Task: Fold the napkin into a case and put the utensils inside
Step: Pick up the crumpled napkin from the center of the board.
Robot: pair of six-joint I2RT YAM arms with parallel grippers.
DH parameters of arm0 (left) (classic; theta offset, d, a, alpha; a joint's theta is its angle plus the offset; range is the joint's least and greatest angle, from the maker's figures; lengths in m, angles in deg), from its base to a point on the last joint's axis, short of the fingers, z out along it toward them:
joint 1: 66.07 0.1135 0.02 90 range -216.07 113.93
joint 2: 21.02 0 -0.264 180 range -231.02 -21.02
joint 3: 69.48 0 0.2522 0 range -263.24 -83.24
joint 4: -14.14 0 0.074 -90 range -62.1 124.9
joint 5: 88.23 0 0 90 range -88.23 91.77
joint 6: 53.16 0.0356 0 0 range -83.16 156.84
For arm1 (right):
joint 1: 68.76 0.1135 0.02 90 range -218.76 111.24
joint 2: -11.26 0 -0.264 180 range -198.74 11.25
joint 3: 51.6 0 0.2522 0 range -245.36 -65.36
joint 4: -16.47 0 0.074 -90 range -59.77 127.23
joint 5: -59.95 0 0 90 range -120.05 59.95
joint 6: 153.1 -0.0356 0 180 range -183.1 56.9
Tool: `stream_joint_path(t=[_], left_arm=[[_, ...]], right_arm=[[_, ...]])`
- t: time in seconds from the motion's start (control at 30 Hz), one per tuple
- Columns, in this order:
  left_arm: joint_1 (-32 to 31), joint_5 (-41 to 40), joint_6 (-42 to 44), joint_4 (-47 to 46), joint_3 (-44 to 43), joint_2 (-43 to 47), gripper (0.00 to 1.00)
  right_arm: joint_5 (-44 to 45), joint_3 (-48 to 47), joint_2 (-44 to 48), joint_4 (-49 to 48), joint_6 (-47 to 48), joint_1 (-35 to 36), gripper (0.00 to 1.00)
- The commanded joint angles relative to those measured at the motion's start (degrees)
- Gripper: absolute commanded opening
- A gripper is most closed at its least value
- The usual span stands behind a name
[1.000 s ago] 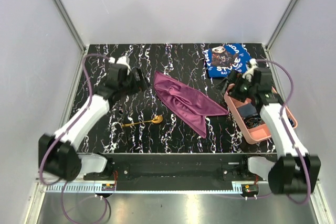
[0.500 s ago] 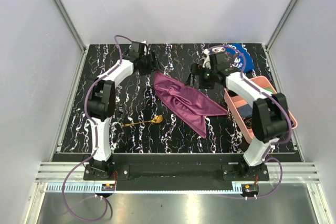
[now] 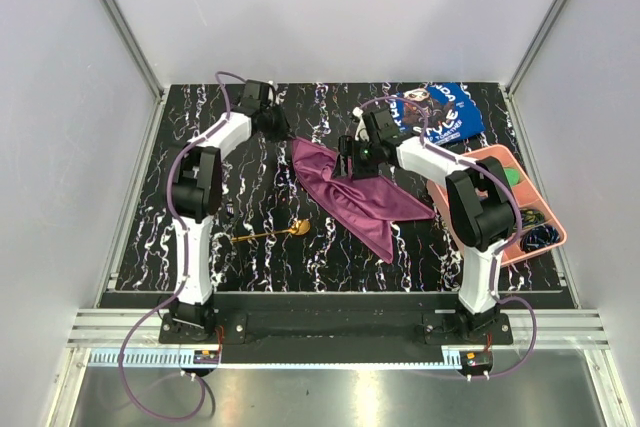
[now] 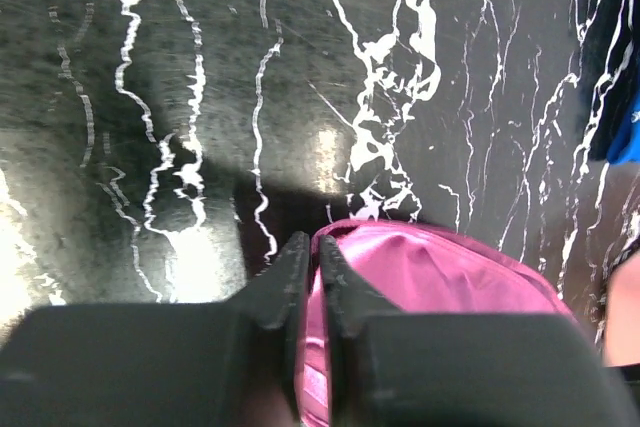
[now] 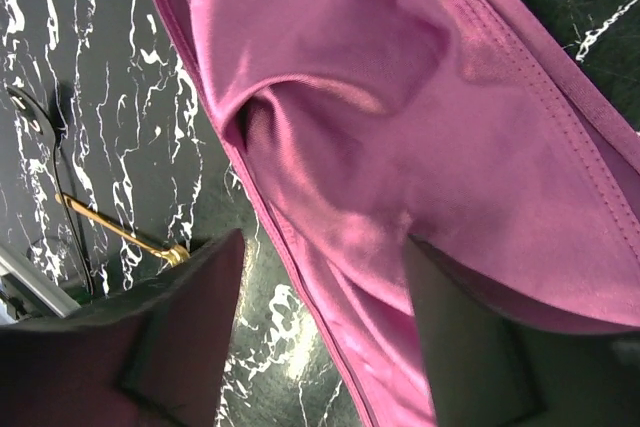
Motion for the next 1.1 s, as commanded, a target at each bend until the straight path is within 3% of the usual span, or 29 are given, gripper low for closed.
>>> stream_joint_path(t=[0.0, 0.2, 0.3, 0.47, 0.5, 0.53, 0.77, 0.93, 1.07], left_arm=[[1.21, 5.36, -0.34, -4.28, 0.92, 1.13, 0.0], [1.13, 6.69, -3.77, -10.34, 9.97, 6.75, 0.0], [1.13, 10.45, -7.71, -17.61, 17.34, 10.62, 0.0], [1.13, 13.63, -14.13, -24.68, 27.28, 15.1, 0.0], [1.04, 14.77, -14.93, -27.29, 29.56, 15.63, 0.0], [0.95, 15.56, -16.67, -28.71, 30.45, 16.25, 0.0], [0.42, 16.19, -18.89, -31.63, 35.03, 18.27, 0.0], [0.42, 15.22, -19.68, -31.71, 34.5, 18.45, 0.0], [0.51, 13.99, -19.77, -30.58, 33.01, 18.28, 0.0]], right_arm=[[-1.45, 0.0, -0.71, -4.34, 0.61, 0.85, 0.66], [-1.89, 7.37, 2.7, -5.3, 1.49, 1.38, 0.24], [-3.13, 13.61, 5.16, -6.45, 1.92, 1.38, 0.15], [2.67, 12.5, 8.86, -4.17, 2.02, 1.38, 0.19], [4.06, 11.44, 9.73, -4.08, 1.58, 1.3, 0.25], [4.69, 10.38, 9.92, -4.25, 1.31, 1.38, 0.39], [3.11, -3.94, 3.6, -4.08, -4.92, 1.91, 0.72], [2.5, -10.53, -2.81, -7.14, -9.23, 3.23, 0.73], [-0.84, -14.24, -9.58, -8.99, -14.76, 3.23, 0.56]])
